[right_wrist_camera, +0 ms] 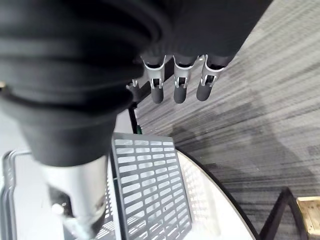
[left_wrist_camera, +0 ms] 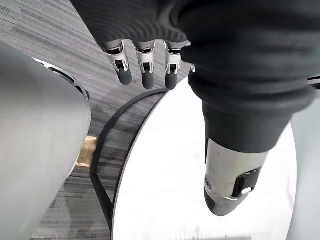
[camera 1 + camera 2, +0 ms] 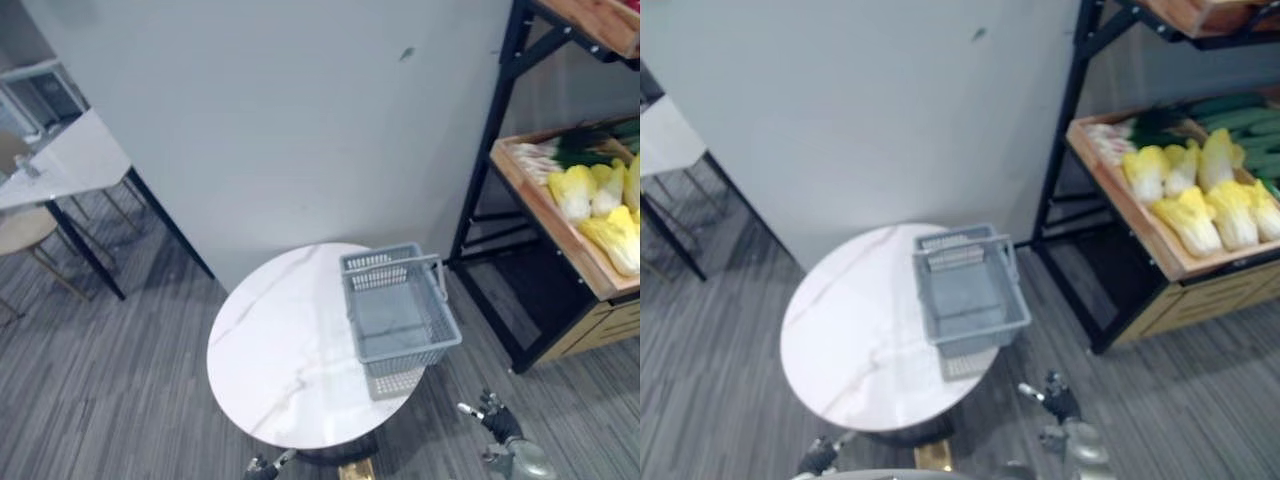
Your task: Pick vegetable in the basket
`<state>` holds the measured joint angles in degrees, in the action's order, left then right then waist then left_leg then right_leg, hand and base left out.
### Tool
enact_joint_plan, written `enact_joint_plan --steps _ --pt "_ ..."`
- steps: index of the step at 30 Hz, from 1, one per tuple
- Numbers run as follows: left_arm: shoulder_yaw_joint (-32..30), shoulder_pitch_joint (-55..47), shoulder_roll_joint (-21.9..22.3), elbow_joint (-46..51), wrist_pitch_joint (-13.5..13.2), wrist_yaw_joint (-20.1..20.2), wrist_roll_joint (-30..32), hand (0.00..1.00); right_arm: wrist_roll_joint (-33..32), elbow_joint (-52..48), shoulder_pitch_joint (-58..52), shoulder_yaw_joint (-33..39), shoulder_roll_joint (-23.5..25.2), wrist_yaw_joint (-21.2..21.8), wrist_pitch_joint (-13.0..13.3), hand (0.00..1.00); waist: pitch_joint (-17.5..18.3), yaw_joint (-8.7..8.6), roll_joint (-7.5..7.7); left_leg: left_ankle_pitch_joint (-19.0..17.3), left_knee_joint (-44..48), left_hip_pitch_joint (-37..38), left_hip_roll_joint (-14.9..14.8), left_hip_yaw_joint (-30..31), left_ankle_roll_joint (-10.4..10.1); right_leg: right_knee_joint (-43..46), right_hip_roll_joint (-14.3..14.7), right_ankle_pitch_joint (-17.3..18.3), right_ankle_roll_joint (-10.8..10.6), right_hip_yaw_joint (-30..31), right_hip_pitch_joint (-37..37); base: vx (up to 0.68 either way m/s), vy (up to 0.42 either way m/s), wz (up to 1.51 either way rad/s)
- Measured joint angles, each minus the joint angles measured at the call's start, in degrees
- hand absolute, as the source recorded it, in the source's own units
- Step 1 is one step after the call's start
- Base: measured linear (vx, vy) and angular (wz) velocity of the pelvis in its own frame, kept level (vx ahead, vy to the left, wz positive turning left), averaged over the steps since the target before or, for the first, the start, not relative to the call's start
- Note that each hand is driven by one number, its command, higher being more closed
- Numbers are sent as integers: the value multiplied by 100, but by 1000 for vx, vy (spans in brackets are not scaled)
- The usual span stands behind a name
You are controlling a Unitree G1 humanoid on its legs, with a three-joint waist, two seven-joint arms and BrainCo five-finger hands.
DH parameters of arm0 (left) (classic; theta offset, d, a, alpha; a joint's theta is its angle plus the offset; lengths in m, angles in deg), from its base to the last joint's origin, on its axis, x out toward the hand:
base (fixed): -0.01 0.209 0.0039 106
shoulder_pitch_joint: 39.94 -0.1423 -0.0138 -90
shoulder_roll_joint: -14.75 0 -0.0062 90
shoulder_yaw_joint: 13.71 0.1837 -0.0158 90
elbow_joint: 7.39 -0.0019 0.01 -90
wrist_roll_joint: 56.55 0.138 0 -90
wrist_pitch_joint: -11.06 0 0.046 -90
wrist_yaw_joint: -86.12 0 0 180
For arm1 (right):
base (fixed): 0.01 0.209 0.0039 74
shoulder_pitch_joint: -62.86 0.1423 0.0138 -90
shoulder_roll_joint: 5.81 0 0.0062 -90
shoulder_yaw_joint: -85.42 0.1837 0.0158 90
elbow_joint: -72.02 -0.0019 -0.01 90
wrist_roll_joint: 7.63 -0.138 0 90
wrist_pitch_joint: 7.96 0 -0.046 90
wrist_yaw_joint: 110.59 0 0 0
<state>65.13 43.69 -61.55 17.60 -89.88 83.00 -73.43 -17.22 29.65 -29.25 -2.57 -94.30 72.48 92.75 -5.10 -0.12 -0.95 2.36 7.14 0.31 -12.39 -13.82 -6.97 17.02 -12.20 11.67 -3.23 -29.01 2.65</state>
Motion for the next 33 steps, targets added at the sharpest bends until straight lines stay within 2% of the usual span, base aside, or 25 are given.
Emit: enact_joint_plan --steps 2,3,4,7,9,11,13,15,16,17,19,21,22,23,24,25,27,30,33 --pt "-9 -4 2 -1 32 -29 27 0 252 -443 58 1 -221 -102 1 0 -42 -6 -92 -216 -165 76 6 -93 -47 -115 148 -121 -90 255 31 -64 179 21" --pt "-46 -42 -12 -2 39 -42 93 0 471 -703 248 -1 -377 -143 7 0 -61 21 -184 -452 -385 204 0 -172 -91 -200 230 -231 -125 385 43 -12 216 -15" --pt "-60 -69 -31 -5 44 -46 154 0 548 -770 351 -1 -417 -153 9 0 -56 20 -192 -505 -448 225 13 -200 -124 -235 240 -291 -126 448 70 2 257 -33" --pt "-41 -244 -175 -60 127 -47 443 0 1024 -1144 789 -7 -653 -201 62 0 -44 41 -158 -581 -494 290 200 -459 -3 -617 194 -653 -221 747 89 24 141 -38" --pt "12 -306 -231 -102 171 -46 478 0 1207 -1257 964 -6 -918 -283 92 0 -68 36 -100 -631 -496 291 397 -464 79 -735 68 -819 -326 820 73 71 183 -12" --pt "105 -297 -287 -98 172 -37 699 0 1484 -1257 1103 -11 -1113 -340 90 0 -93 37 -44 -691 -491 308 563 -464 175 -600 -104 -825 -342 917 126 42 201 4" --pt "318 -290 -373 -96 167 -37 866 0 1812 -1253 1335 -30 -1220 -396 79 0 -123 35 -14 -779 -489 393 686 -463 270 -124 -307 -824 -343 1117 296 24 175 3" --pt "541 -292 -459 -95 165 -29 930 0 2058 -1253 1535 -91 -1279 -415 75 0 -134 30 1 -841 -480 474 778 -458 339 654 -455 -866 -275 1471 618 -14 124 3" --pt "652 -301 -503 -94 166 -21 932 0 2145 -1253 1678 -161 -1298 -463 72 0 -183 29 59 -870 -470 561 795 -431 374 981 -466 -958 -139 1762 736 26 119 8" --pt "696 -304 -518 -93 171 -18 960 0 2340 -1254 1868 -269 -1373 -525 71 0 -224 20 15 -897 -461 658 762 -403 429 1237 -403 -1120 75 2024 894 37 89 7" --pt "731 -325 -517 -88 169 -20 1046 0 2475 -1259 2039 -269 -1374 -550 70 0 -246 45 1 -907 -411 586 696 -374 446 902 -269 -1068 83 2174 899 17 29 7" --pt "729 -277 -641 -67 175 -21 1054 0 2602 -1252 2385 -257 -1442 -596 54 0 -376 17 164 -912 -269 385 644 -219 428 36 -21 -1124 33 2318 904 -1 -74 31" --pt "723 -281 -670 -43 173 -26 1052 0 2678 -1252 2424 -256 -1483 -632 47 0 -384 19 220 -917 -230 339 672 -151 398 -222 16 -1225 -31 2342 889 -1 -164 57" --pt "706 -265 -723 -10 173 -34 1056 0 2776 -1252 2472 -254 -1610 -682 41 0 -375 3 388 -949 -131 257 764 -9 329 -512 12 -1380 -198 2347 842 21 -145 43" --pt "694 -253 -703 -8 176 -38 1055 0 2778 -1241 2502 -248 -1675 -708 25 0 -401 34 338 -951 -117 245 738 41 292 -544 21 -1342 -256 2343 773 48 -158 46" --pt "681 -267 -623 -3 167 -42 1055 0 2779 -1246 2613 -251 -1765 -775 -11 0 -400 50 185 -902 -142 136 655 149 217 -696 75 -1341 -254 2223 757 45 -105 25" --pt "612 -265 -459 -3 161 -81 1045 0 2832 -1248 2786 -261 -1937 -794 -60 0 -429 46 13 -745 -298 -81 538 313 98 -961 238 -1394 -250 1998 801 13 -143 34" --pt "383 -322 -363 9 157 -106 1042 0 3021 -1254 2918 -520 -2077 -790 -77 0 -422 100 -94 -564 -512 -228 317 496 -52 -1250 474 -1470 -156 1761 796 12 -157 23" --pt "252 -322 -314 10 158 -105 1040 0 3224 -1252 3171 -833 -2144 -786 -67 0 -450 105 -114 -432 -612 -391 166 656 -158 -1439 624 -1548 -46 1552 812 -1 -111 23"
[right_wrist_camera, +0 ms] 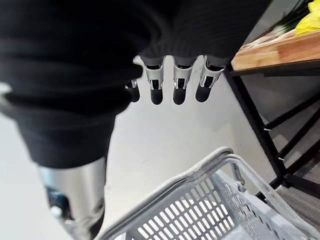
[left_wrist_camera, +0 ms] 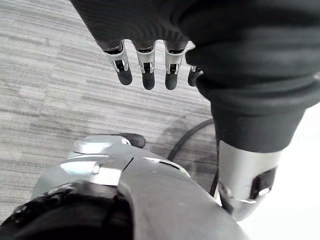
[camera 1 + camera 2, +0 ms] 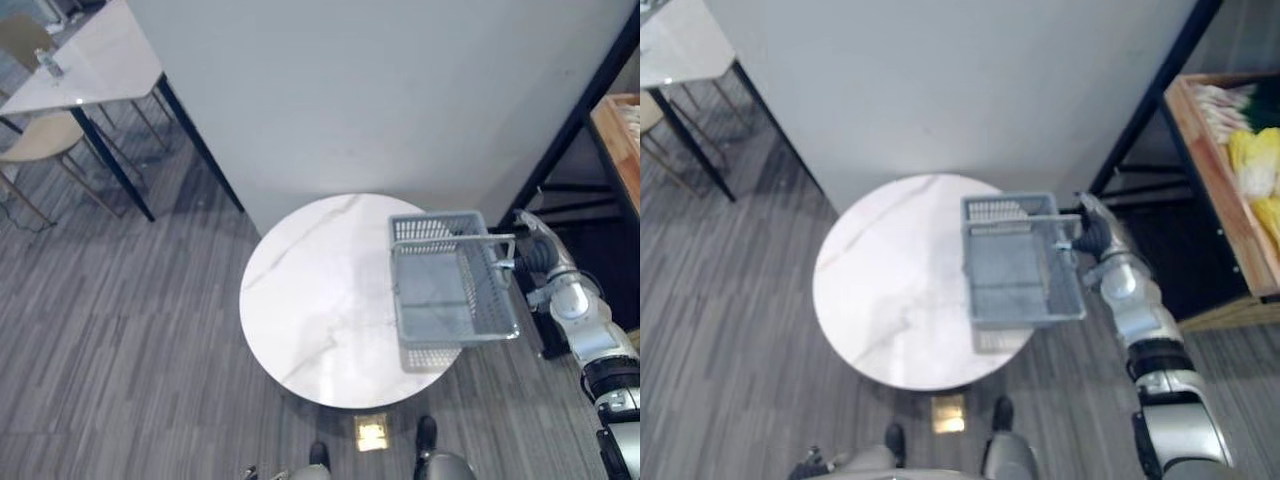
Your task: Pick vegetable in the basket
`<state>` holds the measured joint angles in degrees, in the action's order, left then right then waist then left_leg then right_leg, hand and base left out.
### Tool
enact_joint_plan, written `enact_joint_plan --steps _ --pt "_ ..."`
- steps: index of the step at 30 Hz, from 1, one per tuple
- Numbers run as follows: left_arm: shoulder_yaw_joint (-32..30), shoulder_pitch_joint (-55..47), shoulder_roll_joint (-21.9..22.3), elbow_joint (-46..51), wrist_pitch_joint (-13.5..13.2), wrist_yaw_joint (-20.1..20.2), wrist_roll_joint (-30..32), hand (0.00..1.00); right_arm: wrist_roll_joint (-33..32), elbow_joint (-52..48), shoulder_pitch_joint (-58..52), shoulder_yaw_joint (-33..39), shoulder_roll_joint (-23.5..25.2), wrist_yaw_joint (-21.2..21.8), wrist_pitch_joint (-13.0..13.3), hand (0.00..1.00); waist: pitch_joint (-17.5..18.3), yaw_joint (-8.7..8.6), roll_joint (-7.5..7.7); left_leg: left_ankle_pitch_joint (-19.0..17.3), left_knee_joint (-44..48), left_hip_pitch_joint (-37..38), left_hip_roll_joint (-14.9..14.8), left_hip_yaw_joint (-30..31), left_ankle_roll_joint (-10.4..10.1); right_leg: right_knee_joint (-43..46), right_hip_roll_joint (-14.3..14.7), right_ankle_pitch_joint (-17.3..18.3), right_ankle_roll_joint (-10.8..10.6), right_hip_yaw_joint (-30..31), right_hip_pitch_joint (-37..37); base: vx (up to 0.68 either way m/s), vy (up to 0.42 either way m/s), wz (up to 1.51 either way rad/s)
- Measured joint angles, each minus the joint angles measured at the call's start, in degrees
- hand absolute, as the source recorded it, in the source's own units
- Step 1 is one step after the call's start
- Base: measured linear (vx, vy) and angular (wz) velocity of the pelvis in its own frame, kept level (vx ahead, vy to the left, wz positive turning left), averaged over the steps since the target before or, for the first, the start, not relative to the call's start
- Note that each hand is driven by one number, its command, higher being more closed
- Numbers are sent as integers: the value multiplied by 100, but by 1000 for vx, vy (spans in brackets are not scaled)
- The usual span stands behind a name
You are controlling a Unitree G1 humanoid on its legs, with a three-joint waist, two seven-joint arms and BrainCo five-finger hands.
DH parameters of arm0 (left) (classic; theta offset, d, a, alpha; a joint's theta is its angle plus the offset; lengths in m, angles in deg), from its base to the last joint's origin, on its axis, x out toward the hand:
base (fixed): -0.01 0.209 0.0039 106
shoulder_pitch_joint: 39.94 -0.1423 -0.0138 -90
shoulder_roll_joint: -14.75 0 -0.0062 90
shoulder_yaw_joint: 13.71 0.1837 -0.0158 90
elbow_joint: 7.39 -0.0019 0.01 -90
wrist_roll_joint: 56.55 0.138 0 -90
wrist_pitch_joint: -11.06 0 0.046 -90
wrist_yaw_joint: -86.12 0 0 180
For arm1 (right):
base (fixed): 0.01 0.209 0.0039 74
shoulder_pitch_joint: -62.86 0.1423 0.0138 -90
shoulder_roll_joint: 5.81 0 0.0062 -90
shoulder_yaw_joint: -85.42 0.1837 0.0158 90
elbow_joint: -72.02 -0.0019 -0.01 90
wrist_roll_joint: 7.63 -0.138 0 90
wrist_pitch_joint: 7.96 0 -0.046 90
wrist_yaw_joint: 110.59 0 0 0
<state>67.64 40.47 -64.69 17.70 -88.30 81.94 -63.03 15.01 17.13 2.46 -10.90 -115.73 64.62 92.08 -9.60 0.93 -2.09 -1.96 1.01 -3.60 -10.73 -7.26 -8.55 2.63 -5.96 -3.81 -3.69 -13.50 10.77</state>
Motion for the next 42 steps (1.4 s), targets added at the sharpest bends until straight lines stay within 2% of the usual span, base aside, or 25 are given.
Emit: enact_joint_plan --steps 5,10,17,28,33,42 --pt "-36 20 97 21 -5 -8 -21 0 225 64 374 -445 -149 4 12 0 -105 89 -103 141 -150 -160 -6 167 -19 -82 -5 -2 3 -217 50 5 -36 23" --pt "1 32 98 124 -9 -19 -84 0 452 459 830 -796 -148 11 24 0 -208 94 -113 185 -198 -327 102 163 -2 -77 -108 -62 -23 -229 215 26 23 4" --pt "44 38 92 171 -12 -53 -244 0 675 917 1367 -1059 -148 5 -2 0 -292 126 -100 213 -276 -477 218 161 36 -99 -193 -97 -69 -234 377 6 2 2" --pt "46 39 93 217 -18 -55 -255 0 1245 1313 1753 -1221 -315 -1 3 0 -444 160 12 249 -302 -538 302 210 85 -146 -269 -134 -122 -274 392 -1 1 3" --pt "142 39 44 213 -13 -55 -463 0 1785 1464 1759 -1490 -653 0 60 0 -485 154 58 292 -395 -559 354 291 117 -198 -309 -168 -133 -311 401 12 7 5" --pt "269 90 -3 216 -57 -56 -470 0 2012 1529 1752 -1883 -1120 -3 206 0 -622 148 71 291 -400 -609 392 294 117 -234 -331 -181 -148 -293 446 22 2 0"
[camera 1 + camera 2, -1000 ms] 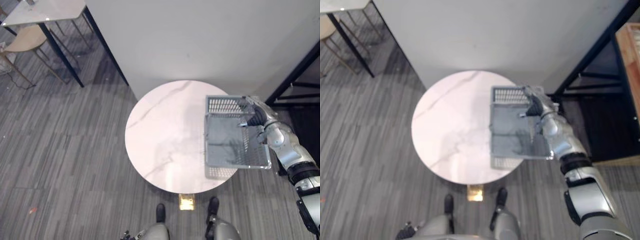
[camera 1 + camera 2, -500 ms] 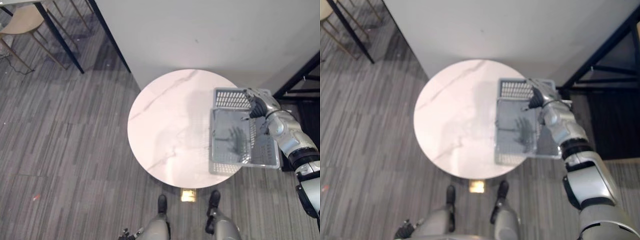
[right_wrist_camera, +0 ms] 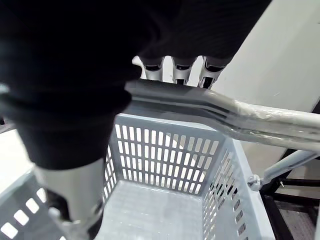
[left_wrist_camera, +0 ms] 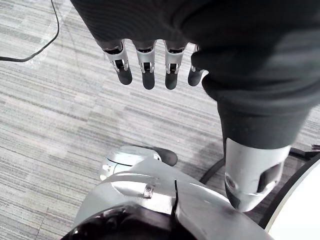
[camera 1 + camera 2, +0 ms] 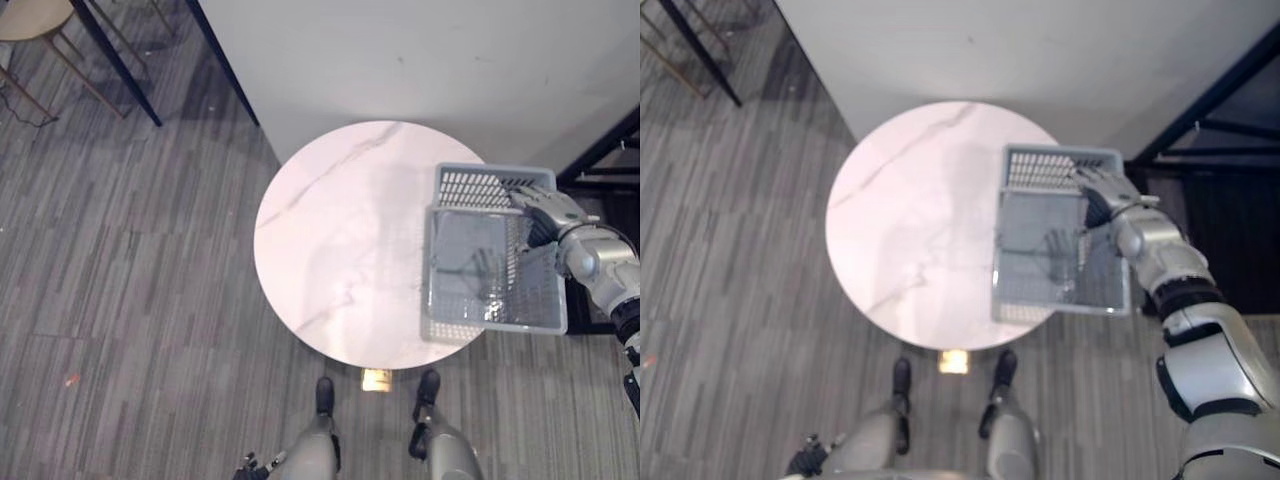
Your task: Pick vegetable in the basket
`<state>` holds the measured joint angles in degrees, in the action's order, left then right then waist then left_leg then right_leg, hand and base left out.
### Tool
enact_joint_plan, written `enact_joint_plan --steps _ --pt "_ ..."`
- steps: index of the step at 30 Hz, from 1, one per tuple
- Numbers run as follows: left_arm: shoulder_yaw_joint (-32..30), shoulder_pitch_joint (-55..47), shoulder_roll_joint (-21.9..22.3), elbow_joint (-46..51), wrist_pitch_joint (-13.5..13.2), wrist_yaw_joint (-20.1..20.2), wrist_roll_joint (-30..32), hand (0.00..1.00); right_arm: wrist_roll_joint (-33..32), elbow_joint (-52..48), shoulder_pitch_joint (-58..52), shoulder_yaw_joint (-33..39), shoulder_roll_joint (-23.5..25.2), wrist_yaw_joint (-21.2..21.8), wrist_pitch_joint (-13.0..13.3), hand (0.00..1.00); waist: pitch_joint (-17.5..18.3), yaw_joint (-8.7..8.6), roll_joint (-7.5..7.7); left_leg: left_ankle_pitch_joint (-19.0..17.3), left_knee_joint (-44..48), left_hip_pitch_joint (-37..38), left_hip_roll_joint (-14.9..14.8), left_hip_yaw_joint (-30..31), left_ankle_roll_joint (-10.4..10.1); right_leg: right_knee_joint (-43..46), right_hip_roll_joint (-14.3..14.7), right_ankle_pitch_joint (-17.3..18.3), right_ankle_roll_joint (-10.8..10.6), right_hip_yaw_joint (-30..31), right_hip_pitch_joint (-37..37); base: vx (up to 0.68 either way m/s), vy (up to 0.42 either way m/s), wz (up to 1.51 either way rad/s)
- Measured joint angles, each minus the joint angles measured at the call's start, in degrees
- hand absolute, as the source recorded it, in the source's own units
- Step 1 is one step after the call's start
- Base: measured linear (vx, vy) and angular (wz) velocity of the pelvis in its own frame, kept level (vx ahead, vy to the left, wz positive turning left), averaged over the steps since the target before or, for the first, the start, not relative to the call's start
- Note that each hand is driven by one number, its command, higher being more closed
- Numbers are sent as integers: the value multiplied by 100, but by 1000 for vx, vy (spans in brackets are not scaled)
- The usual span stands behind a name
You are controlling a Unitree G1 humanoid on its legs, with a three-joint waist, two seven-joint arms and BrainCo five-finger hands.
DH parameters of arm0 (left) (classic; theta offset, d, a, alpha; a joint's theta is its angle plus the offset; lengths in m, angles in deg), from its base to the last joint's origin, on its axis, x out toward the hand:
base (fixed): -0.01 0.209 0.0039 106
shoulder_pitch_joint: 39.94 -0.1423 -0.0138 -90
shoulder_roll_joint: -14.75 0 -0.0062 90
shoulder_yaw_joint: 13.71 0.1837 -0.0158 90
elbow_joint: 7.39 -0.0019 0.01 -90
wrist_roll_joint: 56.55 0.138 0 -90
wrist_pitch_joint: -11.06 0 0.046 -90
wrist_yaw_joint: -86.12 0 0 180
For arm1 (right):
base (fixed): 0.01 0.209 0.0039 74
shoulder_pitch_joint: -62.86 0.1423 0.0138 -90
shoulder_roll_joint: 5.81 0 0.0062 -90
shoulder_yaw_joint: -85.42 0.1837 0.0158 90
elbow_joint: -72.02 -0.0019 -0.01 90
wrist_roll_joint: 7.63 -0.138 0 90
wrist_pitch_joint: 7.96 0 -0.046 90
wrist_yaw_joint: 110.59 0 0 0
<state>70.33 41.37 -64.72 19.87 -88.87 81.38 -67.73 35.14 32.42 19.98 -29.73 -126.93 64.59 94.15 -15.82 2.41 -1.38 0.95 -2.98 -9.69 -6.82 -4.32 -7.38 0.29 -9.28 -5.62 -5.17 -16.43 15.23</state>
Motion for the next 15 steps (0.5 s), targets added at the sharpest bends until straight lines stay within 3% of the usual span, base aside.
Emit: enact_joint_plan --steps 6,7,15 --pt "70 9 -16 -1 -4 -4 0 0 3 26 -8 -6 -62 -29 1 0 -5 8 -8 0 8 -20 1 -24 1 40 0 1 0 46 58 0 -2 -3" --pt "117 15 -26 -1 -8 -19 0 0 4 60 -8 -6 -94 -50 0 100 -8 15 -14 0 8 -21 1 -23 1 40 0 1 1 46 58 0 0 0" --pt "163 60 -19 -8 -4 -107 1 0 3 257 -4 90 -120 -348 -50 100 -46 47 -67 0 5 -45 0 -21 1 40 4 2 1 46 82 0 0 0"
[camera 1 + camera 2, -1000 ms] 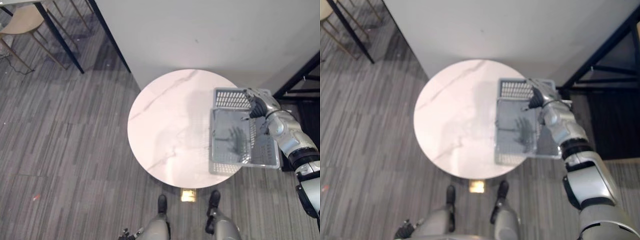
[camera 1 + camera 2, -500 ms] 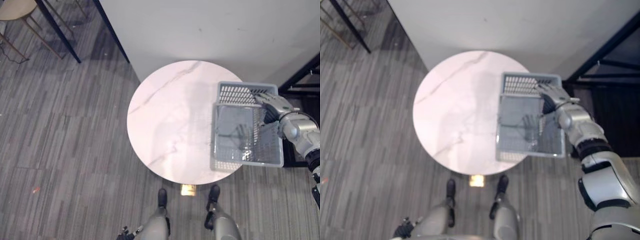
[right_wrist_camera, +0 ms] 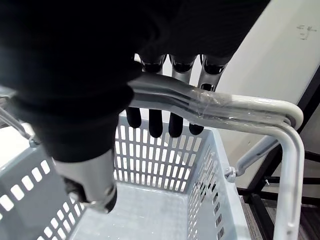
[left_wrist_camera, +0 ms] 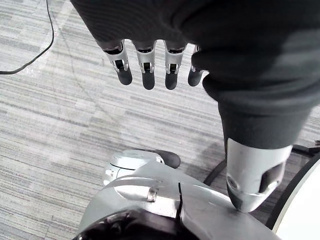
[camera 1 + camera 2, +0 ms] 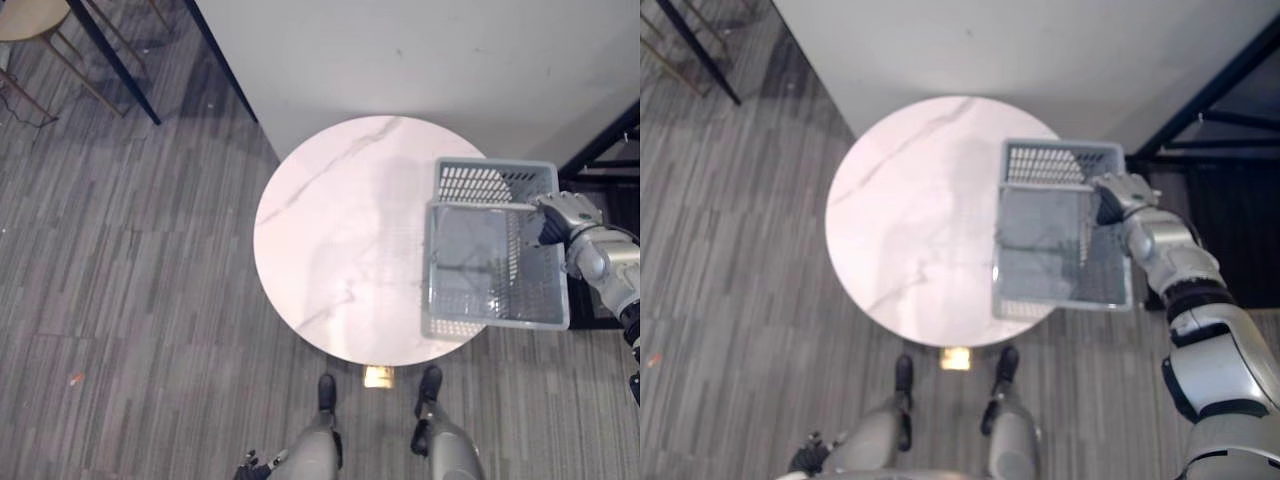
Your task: Pick vegetable in the basket
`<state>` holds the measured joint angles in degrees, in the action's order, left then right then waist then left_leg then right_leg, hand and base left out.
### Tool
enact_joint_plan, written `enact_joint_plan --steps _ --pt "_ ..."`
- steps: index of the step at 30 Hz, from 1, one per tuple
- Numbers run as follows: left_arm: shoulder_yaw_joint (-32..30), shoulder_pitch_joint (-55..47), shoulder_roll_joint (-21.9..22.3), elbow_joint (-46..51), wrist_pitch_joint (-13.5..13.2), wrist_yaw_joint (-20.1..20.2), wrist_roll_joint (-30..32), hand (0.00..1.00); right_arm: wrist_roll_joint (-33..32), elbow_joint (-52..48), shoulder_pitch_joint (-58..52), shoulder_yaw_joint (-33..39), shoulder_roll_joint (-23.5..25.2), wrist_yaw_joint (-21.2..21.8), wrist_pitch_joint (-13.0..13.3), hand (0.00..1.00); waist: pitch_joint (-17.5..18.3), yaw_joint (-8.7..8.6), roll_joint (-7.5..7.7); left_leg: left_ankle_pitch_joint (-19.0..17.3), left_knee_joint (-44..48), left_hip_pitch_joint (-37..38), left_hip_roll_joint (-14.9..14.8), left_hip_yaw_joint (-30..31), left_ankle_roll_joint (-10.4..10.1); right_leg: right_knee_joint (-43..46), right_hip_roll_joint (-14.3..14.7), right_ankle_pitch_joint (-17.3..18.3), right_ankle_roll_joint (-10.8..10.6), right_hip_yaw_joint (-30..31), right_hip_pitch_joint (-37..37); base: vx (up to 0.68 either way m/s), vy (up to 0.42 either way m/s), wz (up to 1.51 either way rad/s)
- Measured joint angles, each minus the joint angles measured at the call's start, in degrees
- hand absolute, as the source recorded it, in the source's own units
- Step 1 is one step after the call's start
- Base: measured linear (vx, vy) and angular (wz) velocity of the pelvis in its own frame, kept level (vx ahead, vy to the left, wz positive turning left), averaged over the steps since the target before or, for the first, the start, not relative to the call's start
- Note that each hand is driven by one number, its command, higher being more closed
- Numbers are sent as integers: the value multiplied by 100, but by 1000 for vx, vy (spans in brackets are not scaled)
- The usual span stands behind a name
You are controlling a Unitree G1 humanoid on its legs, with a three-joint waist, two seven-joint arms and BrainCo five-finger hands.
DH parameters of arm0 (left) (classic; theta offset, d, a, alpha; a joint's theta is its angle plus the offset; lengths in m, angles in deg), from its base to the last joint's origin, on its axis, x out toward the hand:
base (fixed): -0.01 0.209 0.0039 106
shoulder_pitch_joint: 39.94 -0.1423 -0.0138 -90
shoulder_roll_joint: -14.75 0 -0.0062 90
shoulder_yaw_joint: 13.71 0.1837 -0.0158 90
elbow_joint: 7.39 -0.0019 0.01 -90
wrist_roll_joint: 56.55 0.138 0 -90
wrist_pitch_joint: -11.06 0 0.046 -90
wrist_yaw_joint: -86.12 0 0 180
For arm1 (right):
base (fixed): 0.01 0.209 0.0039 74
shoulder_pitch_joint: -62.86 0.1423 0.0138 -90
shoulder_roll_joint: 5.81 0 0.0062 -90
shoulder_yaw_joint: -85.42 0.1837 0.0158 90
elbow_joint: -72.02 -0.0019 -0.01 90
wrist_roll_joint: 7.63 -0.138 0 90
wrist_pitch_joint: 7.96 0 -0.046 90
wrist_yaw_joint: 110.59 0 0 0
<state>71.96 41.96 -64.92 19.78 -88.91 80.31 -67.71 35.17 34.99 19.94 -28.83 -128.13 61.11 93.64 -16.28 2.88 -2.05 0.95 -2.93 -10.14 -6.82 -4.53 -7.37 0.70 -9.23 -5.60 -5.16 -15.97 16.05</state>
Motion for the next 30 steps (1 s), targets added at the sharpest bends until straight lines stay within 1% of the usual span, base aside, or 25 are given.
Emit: enact_joint_plan --steps 4,7,10,18,27,30 --pt "1 61 25 -10 3 -9 2 0 0 215 1 146 5 -4 -27 100 -20 88 -38 1 0 -22 2 21 0 0 -3 0 0 -16 5 8 0 2" --pt "1 69 34 -14 3 -21 3 0 -2 229 1 196 33 -6 -41 100 -29 88 -57 3 2 -31 5 33 1 0 -8 0 0 -31 5 6 0 2" --pt "5 74 34 -14 3 -22 6 0 -5 399 20 409 207 -59 -43 100 -26 91 -62 7 3 -29 12 37 5 13 -18 0 1 -33 5 0 0 0" --pt "73 112 19 -49 7 -33 16 0 0 648 56 491 361 -94 -141 100 -18 111 -79 72 -8 0 67 71 42 64 -80 -1 0 -74 -41 0 1 5" --pt "223 142 -79 -53 56 -43 127 0 128 636 -16 493 548 18 -156 100 -16 86 -75 124 -123 241 67 33 40 106 -72 -2 -1 9 -161 7 2 -2" --pt "221 171 -95 -49 70 -42 244 0 116 269 -304 537 553 97 -166 100 -12 61 -68 118 -148 377 74 7 36 95 -71 -9 -11 54 -265 16 5 -4"
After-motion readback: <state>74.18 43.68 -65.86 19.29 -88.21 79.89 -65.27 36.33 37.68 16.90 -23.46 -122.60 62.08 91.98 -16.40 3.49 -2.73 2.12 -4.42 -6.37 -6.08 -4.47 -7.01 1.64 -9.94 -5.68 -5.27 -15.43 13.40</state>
